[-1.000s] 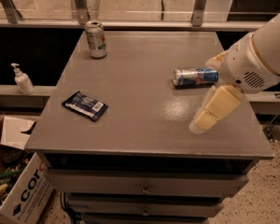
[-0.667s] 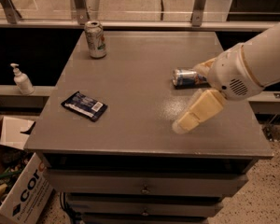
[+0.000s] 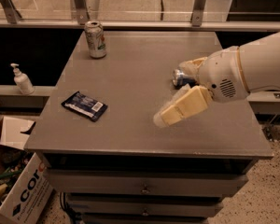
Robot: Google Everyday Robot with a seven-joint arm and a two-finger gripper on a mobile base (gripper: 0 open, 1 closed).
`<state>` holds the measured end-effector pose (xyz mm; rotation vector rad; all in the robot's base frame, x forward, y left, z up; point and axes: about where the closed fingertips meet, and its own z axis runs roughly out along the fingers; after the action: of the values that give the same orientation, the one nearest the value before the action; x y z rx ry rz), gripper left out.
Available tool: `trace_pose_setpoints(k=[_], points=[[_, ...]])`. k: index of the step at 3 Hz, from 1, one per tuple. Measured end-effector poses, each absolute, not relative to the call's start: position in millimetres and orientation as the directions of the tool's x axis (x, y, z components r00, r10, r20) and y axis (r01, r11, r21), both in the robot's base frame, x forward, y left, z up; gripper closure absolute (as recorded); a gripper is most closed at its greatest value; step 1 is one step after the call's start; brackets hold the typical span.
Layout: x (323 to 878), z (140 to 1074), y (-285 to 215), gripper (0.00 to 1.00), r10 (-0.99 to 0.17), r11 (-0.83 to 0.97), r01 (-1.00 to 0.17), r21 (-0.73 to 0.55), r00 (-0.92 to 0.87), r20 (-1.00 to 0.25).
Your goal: Move 7up can near redbull can
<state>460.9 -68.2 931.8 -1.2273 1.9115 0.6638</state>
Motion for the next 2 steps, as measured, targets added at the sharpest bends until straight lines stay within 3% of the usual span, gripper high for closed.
trace_pose_setpoints(k=[2], points=[[462,926,-55,0.00,-0.481,0.393,-0.919,0.031,-0.234,-0.845]])
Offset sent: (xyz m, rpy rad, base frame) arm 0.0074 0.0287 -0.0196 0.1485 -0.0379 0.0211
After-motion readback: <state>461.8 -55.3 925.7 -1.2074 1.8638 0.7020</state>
